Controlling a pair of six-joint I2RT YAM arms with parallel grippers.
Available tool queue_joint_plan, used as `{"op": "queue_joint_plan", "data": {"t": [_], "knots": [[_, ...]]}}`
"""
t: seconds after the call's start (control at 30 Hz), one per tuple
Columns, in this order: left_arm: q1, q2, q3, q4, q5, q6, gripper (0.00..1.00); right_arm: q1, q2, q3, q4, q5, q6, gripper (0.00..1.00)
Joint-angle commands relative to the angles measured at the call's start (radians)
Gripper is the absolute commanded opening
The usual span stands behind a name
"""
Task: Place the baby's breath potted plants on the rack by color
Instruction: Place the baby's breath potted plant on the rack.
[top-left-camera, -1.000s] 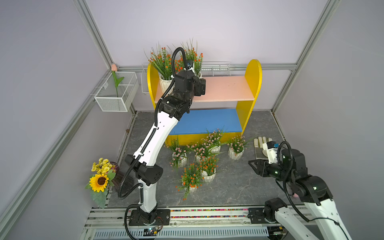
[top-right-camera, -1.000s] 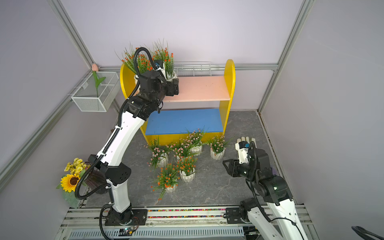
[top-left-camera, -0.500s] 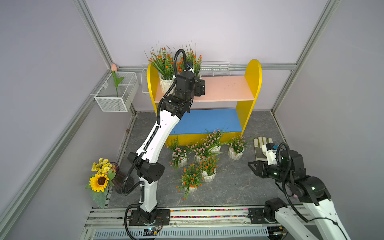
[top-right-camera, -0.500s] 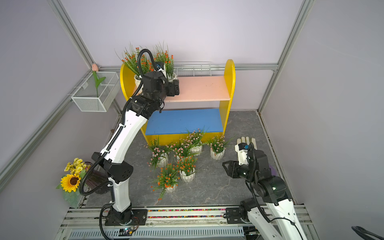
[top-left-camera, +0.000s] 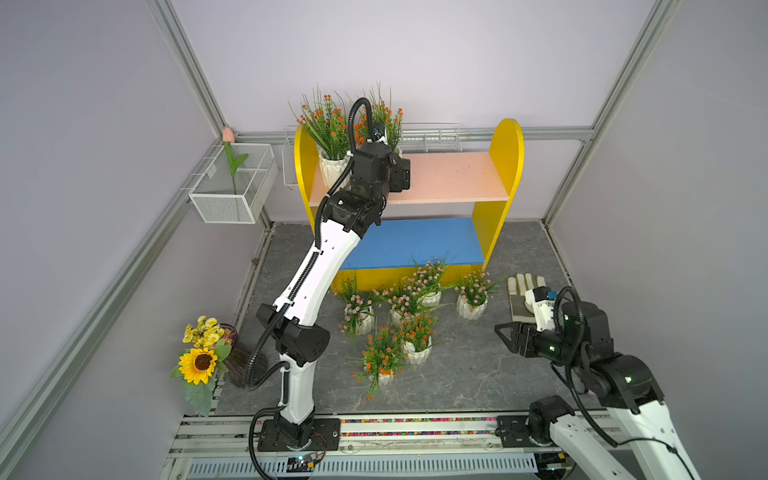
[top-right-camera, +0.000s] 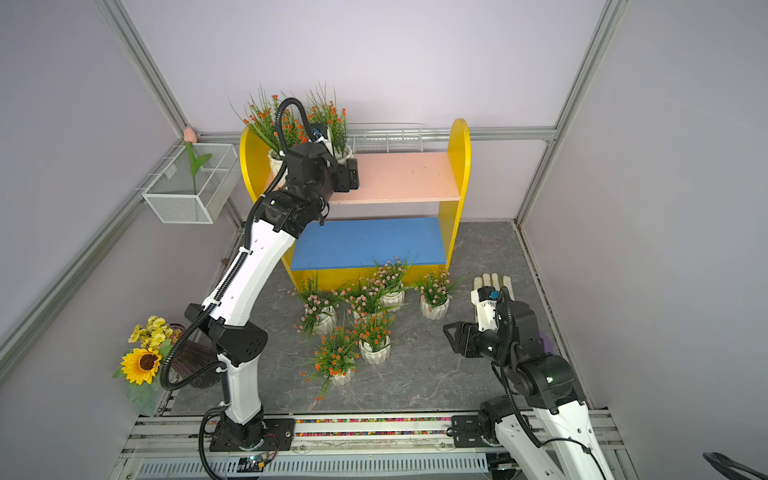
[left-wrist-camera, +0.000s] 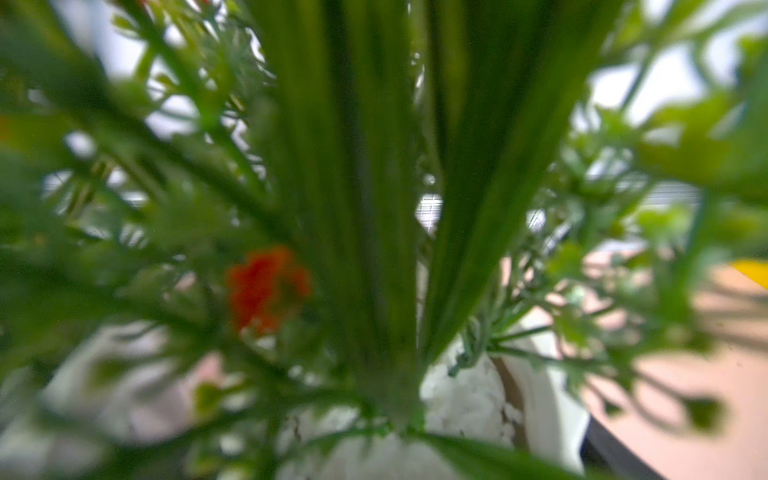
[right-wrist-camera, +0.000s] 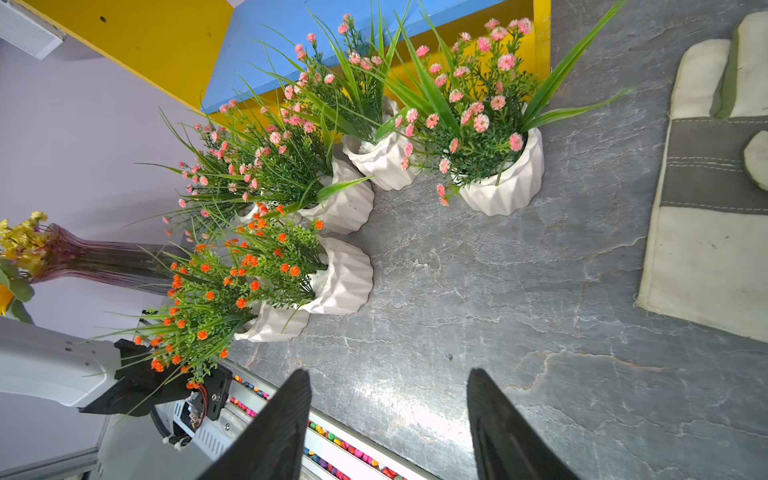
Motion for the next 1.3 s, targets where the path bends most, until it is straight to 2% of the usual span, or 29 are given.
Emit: {"op": "queue_joint_plan", "data": {"t": [0.0, 0.3, 0.5, 0.83, 1.1, 1.27], "knots": [[0.004, 0.004, 0.05, 0.026, -0.04, -0.026, 0.99, -0.001, -0.009, -0.018, -0.004, 0.012, 0.01, 0.66], [-0.001, -0.012, 0.034, 0.019, -0.027, -0.037, 1.0, 0.0, -0.009, -0.031, 0.01, 0.012, 0.016, 0.71], [-0.016, -0.081, -0.075, 0.089, -0.037, -0.025, 1.0, 0.0, -0.008, -0.036, 0.015, 0.023, 0.011, 0.74], [-0.029, -0.145, -0.166, 0.106, -0.036, -0.018, 1.0, 0.0, -0.005, -0.043, 0.04, 0.029, 0.018, 0.79], [-0.096, -0.299, -0.411, 0.223, -0.091, 0.036, 1.0, -0.001, 0.022, -0.056, 0.062, 0.04, 0.019, 0.81], [-0.113, -0.434, -0.598, 0.307, -0.086, 0.036, 1.0, -0.001, 0.046, -0.068, 0.088, 0.037, 0.02, 0.8]]}}
